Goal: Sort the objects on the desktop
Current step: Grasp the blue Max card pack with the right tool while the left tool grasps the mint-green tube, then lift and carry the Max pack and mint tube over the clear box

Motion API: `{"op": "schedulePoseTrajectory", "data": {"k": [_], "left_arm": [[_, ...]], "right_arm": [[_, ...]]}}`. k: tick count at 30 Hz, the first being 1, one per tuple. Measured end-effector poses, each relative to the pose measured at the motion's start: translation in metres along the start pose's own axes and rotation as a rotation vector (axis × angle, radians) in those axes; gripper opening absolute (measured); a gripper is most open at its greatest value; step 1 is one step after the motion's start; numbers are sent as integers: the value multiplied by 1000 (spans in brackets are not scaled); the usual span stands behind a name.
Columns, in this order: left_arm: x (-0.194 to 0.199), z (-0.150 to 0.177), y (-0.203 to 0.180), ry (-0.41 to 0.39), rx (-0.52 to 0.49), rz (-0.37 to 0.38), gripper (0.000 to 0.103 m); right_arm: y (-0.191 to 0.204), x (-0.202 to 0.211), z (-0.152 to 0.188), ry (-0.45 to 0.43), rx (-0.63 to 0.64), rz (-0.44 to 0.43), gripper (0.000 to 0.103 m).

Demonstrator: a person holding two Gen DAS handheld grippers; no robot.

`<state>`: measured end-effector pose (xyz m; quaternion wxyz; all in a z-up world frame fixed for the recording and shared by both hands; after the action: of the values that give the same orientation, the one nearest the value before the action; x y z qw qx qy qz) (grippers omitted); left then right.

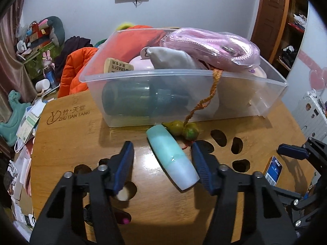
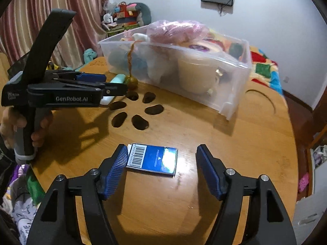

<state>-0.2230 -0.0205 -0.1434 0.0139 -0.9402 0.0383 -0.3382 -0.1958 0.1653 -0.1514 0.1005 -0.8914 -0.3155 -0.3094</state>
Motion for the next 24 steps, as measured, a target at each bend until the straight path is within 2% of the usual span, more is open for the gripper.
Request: {"op": "schedulePoseTrajectory", "data": {"k": [3,5,6,10,12,16,21,24], "left_arm": [[0,0,2,-1,8,18,54],[0,1,4,-2,2,13,49],[0,1,5,-2,-4,1,43],[3,4,9,-3,-14,-4,31],[6,6,10,-3,-26,-10,24],[13,10,12,-12,-29,-16,24],[29,12,14,-53,-16,-19,24],[37,9,16,-74,5,-5,24]], "right_arm": [[3,2,3,-15,23,14,66],[4,1,3,-24,33,23,66],[4,1,3,-26,29,22,64],[8,2,1,-29,22,12,48],[7,3,1,-28,18,11,48],[6,5,2,-29,-2,8,47],[4,13,6,-39,-80,-48,46],[-1,18,6,-44,-103,-39,46]]}}
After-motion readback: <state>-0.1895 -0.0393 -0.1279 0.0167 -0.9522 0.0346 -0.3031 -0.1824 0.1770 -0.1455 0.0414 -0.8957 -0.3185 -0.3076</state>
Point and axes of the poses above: each gripper's, at about its wrist camera, not at the fingertips, and x roughly against the way its jaws point, y to its left, z to its underside, the point moved 6 cm from there along -x, roughly the way its jaws point, and after that the axes turned 9 degrees about -y, right-handed, at the moved point
